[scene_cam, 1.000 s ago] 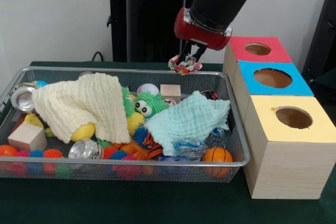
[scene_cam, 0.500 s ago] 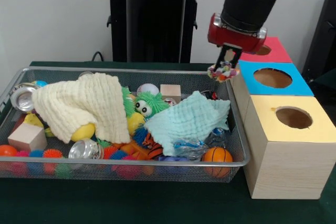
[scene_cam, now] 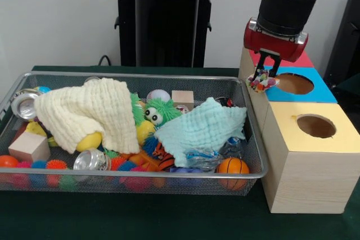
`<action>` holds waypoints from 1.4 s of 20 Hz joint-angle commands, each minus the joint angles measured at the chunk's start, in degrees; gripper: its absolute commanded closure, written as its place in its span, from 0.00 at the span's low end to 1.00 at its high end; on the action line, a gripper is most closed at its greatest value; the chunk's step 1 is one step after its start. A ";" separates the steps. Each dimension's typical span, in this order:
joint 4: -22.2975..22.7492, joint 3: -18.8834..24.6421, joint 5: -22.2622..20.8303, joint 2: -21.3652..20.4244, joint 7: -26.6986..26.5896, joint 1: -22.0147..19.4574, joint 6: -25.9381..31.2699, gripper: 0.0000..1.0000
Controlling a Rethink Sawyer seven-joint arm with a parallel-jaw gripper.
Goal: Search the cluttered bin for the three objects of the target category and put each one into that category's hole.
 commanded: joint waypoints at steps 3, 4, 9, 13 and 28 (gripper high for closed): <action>0.84 -1.50 5.80 3.38 17.78 2.97 -2.65 1.00; 0.34 -1.87 6.13 3.51 18.36 3.41 -2.73 1.00; -3.11 -4.47 10.51 6.17 24.65 6.74 -6.98 1.00; -4.33 -6.64 13.74 6.86 27.69 8.50 -8.80 1.00; -2.17 -7.86 19.06 -4.24 18.79 3.28 6.17 1.00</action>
